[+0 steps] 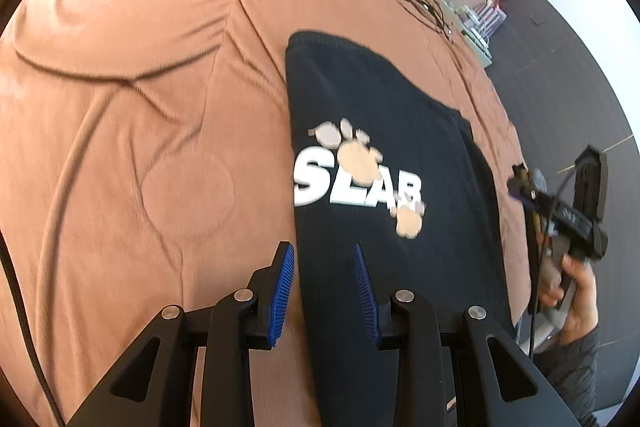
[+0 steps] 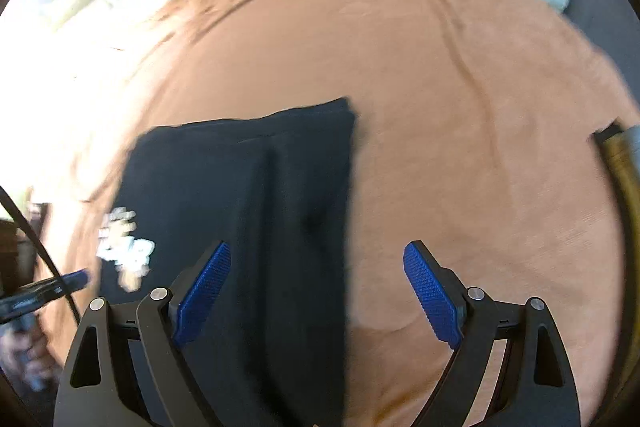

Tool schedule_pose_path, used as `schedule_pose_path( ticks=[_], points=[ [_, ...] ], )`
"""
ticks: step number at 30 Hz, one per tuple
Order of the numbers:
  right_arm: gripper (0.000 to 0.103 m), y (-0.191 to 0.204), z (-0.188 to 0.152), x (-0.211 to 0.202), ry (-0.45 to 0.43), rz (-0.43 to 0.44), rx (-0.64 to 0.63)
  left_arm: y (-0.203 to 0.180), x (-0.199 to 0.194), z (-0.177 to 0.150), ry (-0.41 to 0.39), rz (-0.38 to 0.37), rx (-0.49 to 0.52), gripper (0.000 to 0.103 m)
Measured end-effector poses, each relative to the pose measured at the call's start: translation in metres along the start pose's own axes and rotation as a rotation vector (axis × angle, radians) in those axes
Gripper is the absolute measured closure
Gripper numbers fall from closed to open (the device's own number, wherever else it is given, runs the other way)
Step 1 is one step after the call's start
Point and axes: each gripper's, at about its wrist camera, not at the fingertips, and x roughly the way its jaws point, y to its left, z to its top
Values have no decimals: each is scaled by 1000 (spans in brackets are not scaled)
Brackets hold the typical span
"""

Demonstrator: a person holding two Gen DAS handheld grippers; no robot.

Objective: Fold small clothes
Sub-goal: 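Close both tools on the folded shirt's edge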

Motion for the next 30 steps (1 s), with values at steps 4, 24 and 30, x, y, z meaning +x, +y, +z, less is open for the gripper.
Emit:
schedule_pose_path(
  ticks=[4, 24, 30],
  points=[
    [15, -22, 3, 15, 39, 104, 24, 1, 8, 15, 1, -5, -13, 70],
    [93, -46, 58, 60, 15, 112, 81, 11, 50, 68, 15, 10, -26, 70],
    [103, -30, 67, 50, -59, 15, 15, 9, 53, 73, 12, 14, -8, 70]
  ],
)
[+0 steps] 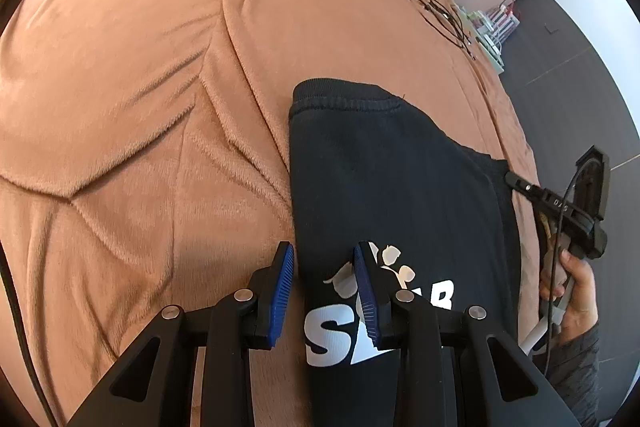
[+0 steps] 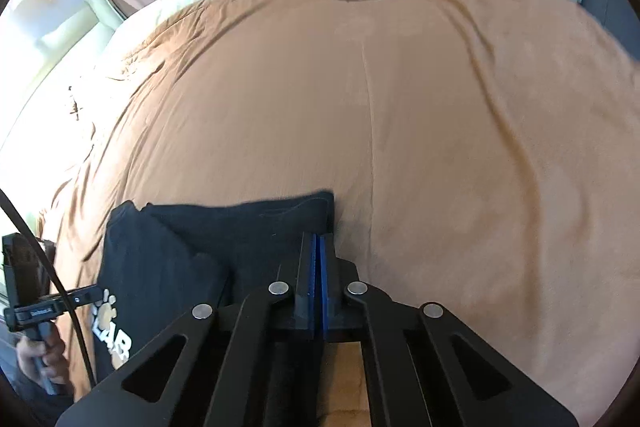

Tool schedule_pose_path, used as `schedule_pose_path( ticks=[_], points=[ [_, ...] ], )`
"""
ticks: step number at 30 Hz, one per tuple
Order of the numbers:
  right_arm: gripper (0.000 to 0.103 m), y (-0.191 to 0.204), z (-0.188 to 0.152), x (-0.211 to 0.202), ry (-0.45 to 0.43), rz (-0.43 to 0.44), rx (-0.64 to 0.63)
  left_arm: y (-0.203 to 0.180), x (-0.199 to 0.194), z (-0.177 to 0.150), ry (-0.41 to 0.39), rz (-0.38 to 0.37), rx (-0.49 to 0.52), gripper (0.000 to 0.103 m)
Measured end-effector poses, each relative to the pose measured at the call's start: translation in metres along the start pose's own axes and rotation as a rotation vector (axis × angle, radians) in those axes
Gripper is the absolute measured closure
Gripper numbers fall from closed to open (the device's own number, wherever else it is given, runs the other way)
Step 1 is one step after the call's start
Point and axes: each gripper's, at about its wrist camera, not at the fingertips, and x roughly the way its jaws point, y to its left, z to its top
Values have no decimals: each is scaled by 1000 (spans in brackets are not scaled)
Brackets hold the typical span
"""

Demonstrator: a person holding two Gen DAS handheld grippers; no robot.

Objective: Fold small clothes
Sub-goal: 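Close both tools on the folded shirt's edge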

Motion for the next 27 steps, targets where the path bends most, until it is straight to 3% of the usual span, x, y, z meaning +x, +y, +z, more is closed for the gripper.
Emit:
schedule_pose_path(
  ticks=[4, 10, 11, 12, 14, 16, 20, 27],
  points=[
    [103, 13, 5, -5, -29, -15, -36, -1, 0, 3, -11, 13, 1, 70],
    [101, 14, -9, -2, 40, -42, -20, 3, 0, 8, -4, 7, -18, 68],
    [88, 13, -13, -2, 51, -11, -21, 4, 1, 9, 1, 2, -24, 67],
    [59, 11, -15, -2, 67, 25, -15, 5, 1, 10, 2, 0, -26, 67],
    [28, 2, -19, -2, 80, 79, 11, 6, 2, 12, 5, -7, -31, 67],
    [28, -7, -24, -5, 80, 130, 42, 6, 3, 12, 8, -13, -32, 67],
    [28, -27, -34, -5, 110, 320, 105, 5, 7, 15, 17, -26, -29, 67],
    [29, -47, -43, 13, 194, 435, 141, 5, 17, 26, 8, -35, -39, 67]
  ],
)
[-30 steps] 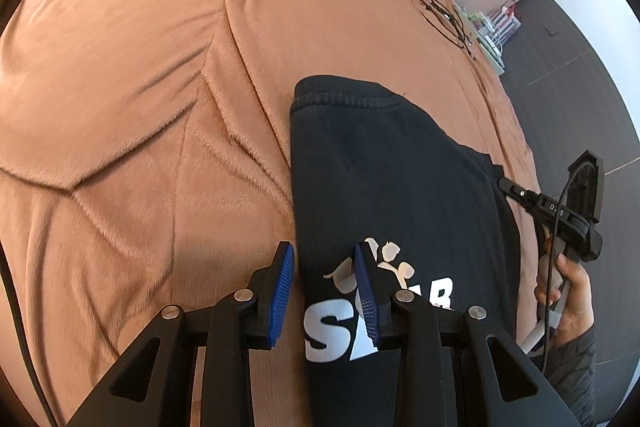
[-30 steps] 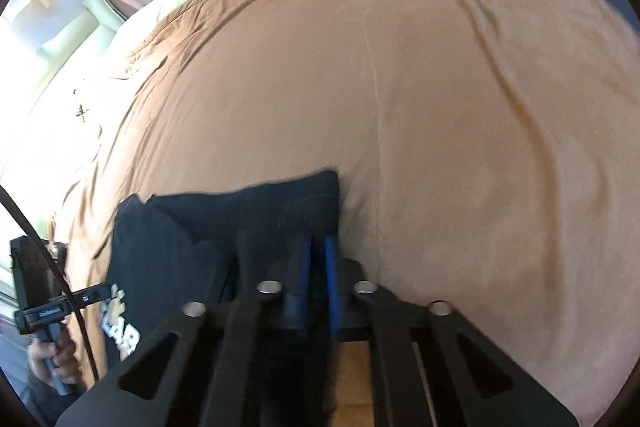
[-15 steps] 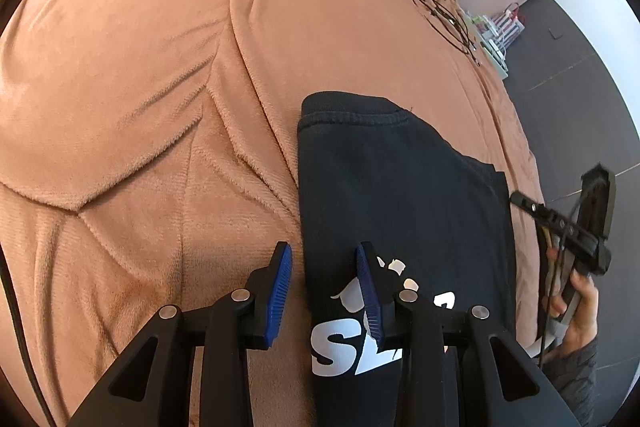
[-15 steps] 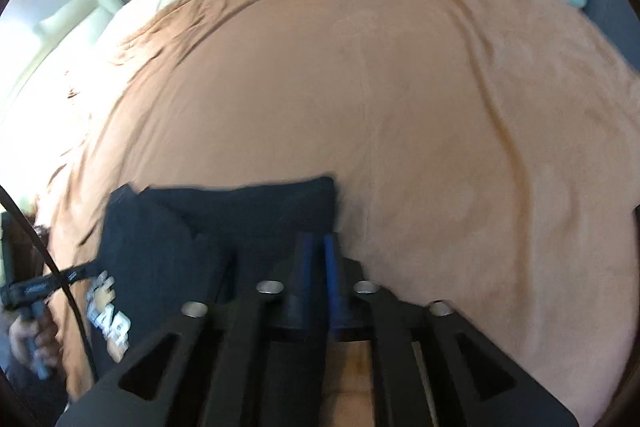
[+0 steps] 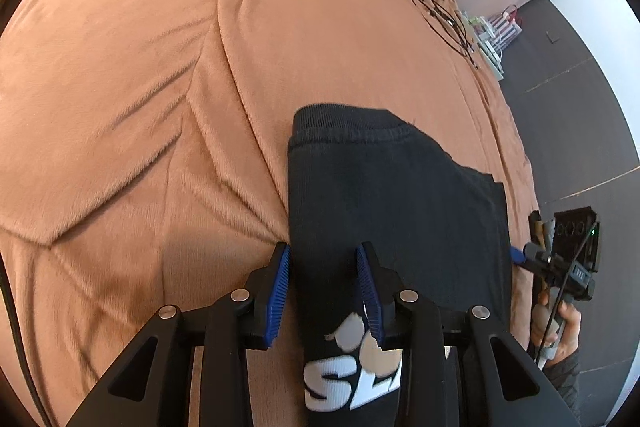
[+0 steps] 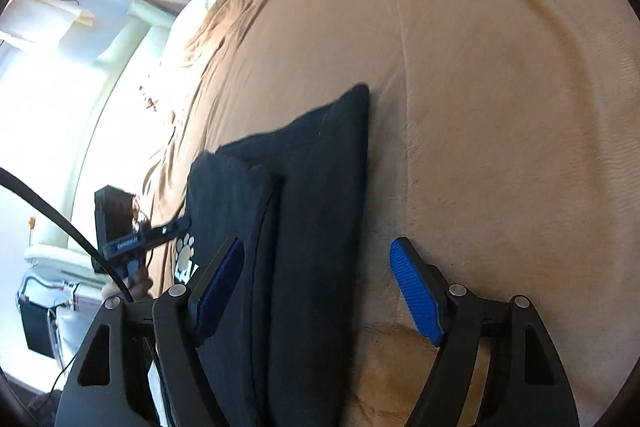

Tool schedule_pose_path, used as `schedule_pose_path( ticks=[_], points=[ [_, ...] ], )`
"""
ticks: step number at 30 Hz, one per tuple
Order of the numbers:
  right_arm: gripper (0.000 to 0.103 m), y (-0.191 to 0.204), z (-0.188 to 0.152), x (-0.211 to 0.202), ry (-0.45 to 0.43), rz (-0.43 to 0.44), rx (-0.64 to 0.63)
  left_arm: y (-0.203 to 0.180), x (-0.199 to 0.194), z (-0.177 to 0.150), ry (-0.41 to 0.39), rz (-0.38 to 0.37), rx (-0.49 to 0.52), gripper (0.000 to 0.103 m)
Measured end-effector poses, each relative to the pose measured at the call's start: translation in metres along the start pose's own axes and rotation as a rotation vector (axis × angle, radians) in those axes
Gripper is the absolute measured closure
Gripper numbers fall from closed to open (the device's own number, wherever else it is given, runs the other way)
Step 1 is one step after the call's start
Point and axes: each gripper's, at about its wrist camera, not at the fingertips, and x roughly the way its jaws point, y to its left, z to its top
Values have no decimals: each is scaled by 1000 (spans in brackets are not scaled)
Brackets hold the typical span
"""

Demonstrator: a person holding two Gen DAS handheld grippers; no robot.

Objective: Fold small clothes
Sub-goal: 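Close both tools on the folded shirt's edge, then lift the folded shirt with both tools and carry it toward the bed corner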

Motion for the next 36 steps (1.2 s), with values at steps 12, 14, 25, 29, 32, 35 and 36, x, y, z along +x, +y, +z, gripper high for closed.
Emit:
schedule_pose_path(
  ticks=[12, 14, 25, 29, 32, 35, 36],
  points=[
    [69, -2, 34, 41, 59, 68, -70, 0, 20, 25, -21, -47, -33, 67],
    [83, 5, 39, 52, 72, 14, -93, -3, 20, 26, -17, -20, -26, 73],
    [92, 70, 29, 14, -40, -69, -235, -26, -41, 16, -114, -47, 41, 98],
    [93, 106, 7, -2, -84, -89, -295, -40, -74, 6, -154, -105, 71, 98],
    [93, 128, -9, -13, -116, -97, -321, -56, -98, -2, -182, -119, 106, 98],
    [93, 145, -26, -42, -158, -100, -353, -64, -126, -8, -223, -139, 115, 98],
    [93, 152, -32, -49, -171, -100, -364, -66, -135, -10, -238, -144, 116, 98]
  ],
)
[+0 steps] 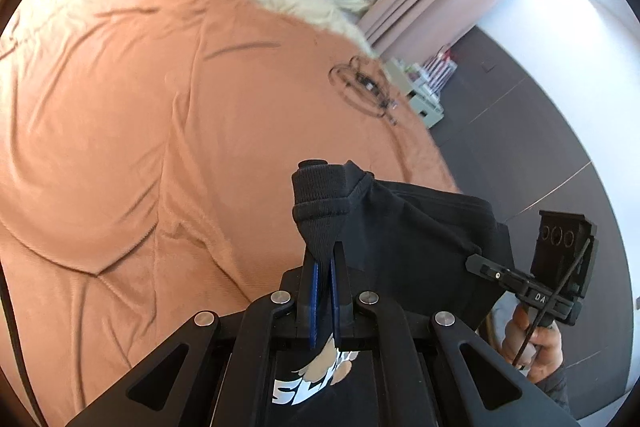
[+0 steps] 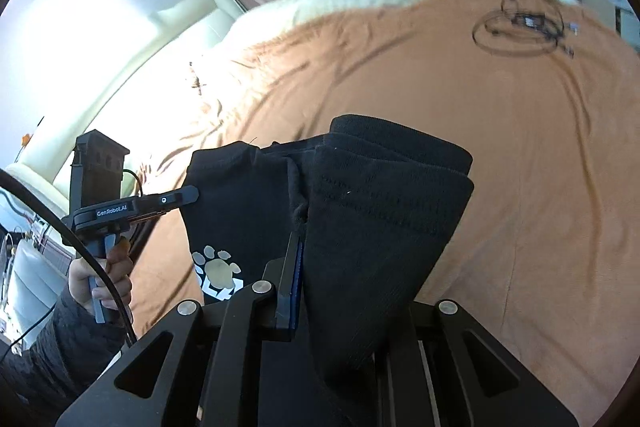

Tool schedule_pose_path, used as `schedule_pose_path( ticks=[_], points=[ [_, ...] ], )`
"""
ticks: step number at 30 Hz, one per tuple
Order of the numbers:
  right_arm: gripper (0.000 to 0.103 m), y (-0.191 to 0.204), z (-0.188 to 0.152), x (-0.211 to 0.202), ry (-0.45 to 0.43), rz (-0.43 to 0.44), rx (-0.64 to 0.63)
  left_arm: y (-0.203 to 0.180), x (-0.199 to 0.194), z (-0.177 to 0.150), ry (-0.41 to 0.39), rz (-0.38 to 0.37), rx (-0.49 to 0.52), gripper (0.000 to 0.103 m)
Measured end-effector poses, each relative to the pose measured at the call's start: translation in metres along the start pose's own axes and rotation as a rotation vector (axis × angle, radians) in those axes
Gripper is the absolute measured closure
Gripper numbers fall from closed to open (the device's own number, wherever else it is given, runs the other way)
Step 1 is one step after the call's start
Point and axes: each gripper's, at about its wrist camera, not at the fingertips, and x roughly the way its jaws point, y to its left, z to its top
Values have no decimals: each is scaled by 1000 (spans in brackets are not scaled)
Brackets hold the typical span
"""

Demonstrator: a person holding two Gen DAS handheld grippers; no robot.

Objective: Fold small clothes
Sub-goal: 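Lift the folded shirt with both tools and carry it toward the bed corner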

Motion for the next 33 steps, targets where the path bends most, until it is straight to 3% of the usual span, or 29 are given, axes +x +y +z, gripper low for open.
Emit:
schedule_pose_path(
  ticks=[11, 19, 27, 33],
  points=[
    [93, 99, -41, -112, -148, 5, -159, -39, -133, 0, -194, -34, 63, 98],
    [93, 194, -66, -154, -231, 44, -292, -39, -249, 2, -342, -11, 77, 98],
    [93, 271, -88, -146, -240, 156, -348, -21, -376, -10, -455, 77, 103, 99],
    [93, 331, -105, -117, -216, 248, -422, 14, -450, -22, -496, 215, 120, 99]
  ],
)
